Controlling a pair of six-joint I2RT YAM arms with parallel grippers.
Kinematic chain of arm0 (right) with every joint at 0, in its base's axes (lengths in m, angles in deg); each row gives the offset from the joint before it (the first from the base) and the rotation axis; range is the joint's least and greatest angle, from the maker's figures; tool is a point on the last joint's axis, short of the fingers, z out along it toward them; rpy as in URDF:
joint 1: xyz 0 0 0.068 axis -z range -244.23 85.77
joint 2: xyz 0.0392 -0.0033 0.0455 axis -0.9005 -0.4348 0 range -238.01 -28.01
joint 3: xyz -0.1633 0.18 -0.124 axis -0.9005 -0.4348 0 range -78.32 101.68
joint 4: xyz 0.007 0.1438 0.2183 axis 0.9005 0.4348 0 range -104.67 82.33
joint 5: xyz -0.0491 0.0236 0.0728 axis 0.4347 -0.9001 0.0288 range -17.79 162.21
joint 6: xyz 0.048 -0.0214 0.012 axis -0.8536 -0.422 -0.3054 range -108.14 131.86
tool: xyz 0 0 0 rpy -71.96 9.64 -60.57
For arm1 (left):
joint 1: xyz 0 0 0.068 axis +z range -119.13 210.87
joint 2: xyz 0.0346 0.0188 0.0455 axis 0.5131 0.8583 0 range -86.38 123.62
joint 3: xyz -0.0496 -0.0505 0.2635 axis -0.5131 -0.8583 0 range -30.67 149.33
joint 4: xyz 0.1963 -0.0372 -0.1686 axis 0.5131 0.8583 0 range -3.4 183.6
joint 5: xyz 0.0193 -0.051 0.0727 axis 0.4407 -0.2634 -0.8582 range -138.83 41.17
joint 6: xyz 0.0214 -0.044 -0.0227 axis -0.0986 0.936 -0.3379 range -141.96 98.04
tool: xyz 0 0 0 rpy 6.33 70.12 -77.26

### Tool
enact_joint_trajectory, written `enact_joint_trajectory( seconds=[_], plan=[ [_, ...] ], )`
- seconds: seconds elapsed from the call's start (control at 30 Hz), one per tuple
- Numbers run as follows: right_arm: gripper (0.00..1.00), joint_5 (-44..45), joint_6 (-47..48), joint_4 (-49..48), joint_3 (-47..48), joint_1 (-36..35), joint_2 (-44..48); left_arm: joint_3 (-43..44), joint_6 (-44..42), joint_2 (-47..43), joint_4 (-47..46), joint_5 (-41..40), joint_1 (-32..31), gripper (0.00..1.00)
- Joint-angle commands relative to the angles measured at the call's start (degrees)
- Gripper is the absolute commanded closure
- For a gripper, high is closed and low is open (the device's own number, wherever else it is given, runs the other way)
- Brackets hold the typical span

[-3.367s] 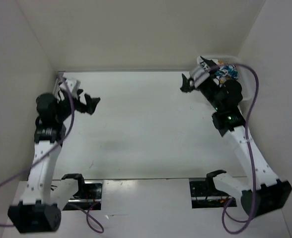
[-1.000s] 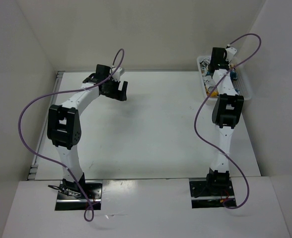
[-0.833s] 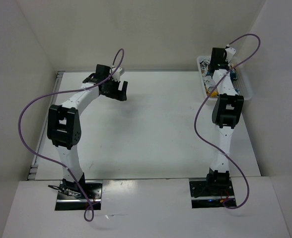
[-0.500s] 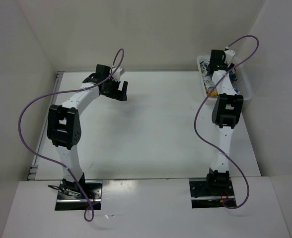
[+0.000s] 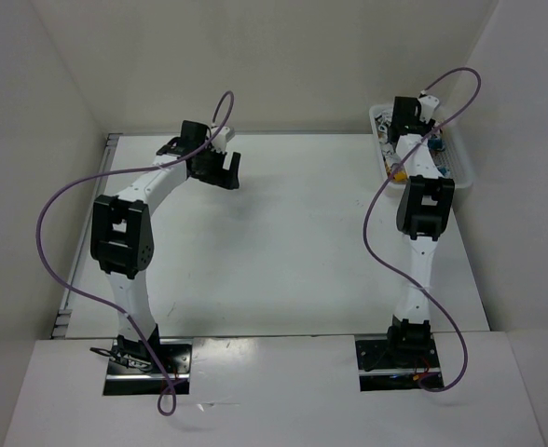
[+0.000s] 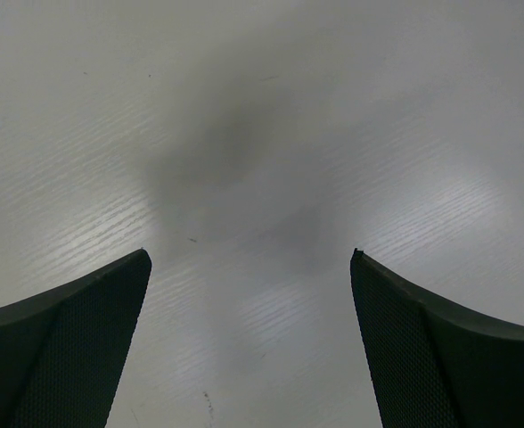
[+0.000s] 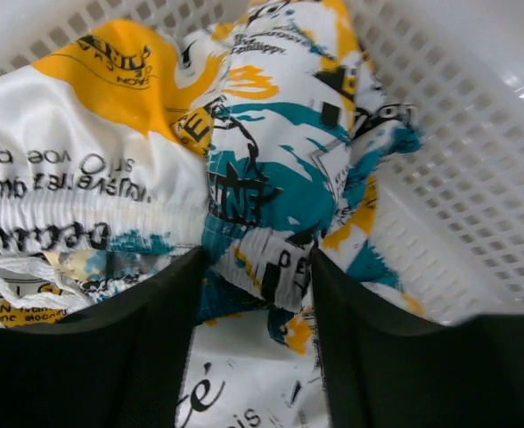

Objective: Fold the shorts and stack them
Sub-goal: Grab the shorts from the pile

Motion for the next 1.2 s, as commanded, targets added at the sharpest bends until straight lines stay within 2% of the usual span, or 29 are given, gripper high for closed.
enact_joint_trajectory(
  seconds=[0.0,0.13,0.17,0.2,0.23,0.27,0.57,0.97,1.17],
  plan=[
    [0.46,-1.61,1.0,-2.25,1.81,0.57,-1.6,2.31,-0.21,1.09,-0.07,1.08,-0.18,0.01],
    [0.66,-5.66,1.52,-2.25,2.61,0.57,-2.13,2.31,-0.21,1.09,-0.07,1.08,-0.18,0.01],
    [0.78,-5.67,1.53,-2.25,2.61,0.57,-2.13,2.31,-0.21,1.09,-0.07,1.08,-0.18,0.01],
    [0.85,-6.37,2.14,-1.73,2.61,0.57,-2.13,2.31,-0.21,1.09,-0.07,1.08,-0.18,0.01],
    [0.95,-6.37,2.14,-1.72,2.61,0.57,-1.61,2.31,-0.21,1.09,-0.07,1.08,-0.18,0.01],
    [1.0,-6.37,2.84,-1.72,2.61,0.57,-1.6,2.31,-0.21,1.09,-0.07,1.08,-0.18,0.01],
    [1.0,-10.94,1.18,0.12,5.68,-1.1,3.23,2.31,-0.21,0.04,-0.07,1.08,-0.18,0.01],
    [1.0,-9.54,-0.58,1.7,15.87,-5.49,6.92,2.84,-0.21,-3.56,-0.6,2.22,-0.18,0.01],
    [1.0,-11.38,-1.9,3.02,16.41,-7.16,11.75,2.31,-0.21,-6.55,-0.6,2.22,-0.18,0.01]
  ],
)
